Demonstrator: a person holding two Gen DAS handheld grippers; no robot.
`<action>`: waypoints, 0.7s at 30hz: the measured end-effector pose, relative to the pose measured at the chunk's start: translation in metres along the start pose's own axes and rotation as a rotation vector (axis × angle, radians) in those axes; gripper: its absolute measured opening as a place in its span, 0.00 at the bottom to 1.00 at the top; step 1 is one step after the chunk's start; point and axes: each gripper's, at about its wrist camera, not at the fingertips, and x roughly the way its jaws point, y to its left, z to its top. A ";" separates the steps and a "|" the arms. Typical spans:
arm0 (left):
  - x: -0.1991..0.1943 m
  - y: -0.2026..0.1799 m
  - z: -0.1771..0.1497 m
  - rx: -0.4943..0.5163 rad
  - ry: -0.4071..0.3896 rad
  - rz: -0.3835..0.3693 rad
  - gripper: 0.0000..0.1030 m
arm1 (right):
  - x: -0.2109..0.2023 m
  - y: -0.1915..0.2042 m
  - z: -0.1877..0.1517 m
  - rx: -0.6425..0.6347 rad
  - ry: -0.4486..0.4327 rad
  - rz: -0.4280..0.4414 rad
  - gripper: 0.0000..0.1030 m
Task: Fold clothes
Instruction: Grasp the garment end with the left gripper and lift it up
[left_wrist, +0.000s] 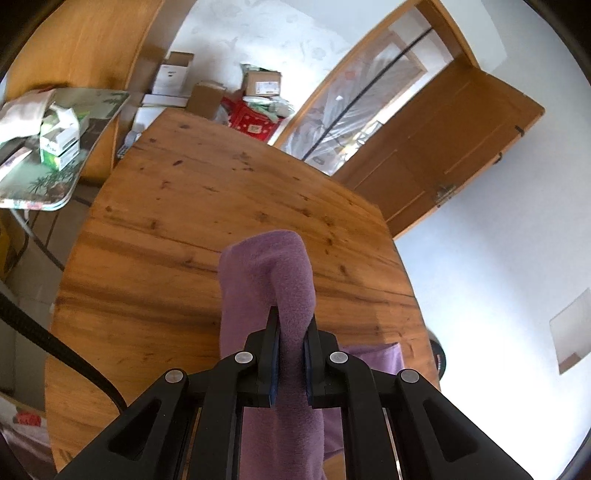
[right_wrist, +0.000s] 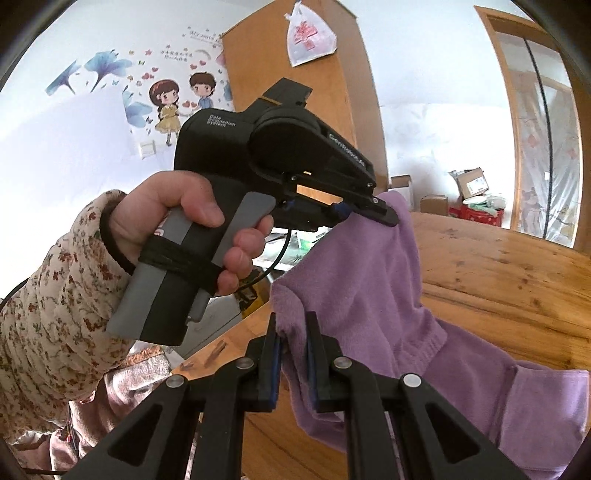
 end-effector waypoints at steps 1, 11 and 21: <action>0.001 -0.005 0.000 0.005 0.000 -0.001 0.10 | -0.005 0.001 0.000 0.001 -0.007 -0.004 0.11; 0.029 -0.053 -0.010 0.058 0.019 -0.071 0.10 | -0.039 -0.042 0.004 0.050 -0.056 -0.066 0.11; 0.061 -0.084 -0.012 0.078 0.057 -0.109 0.10 | -0.068 -0.072 0.003 0.125 -0.085 -0.106 0.11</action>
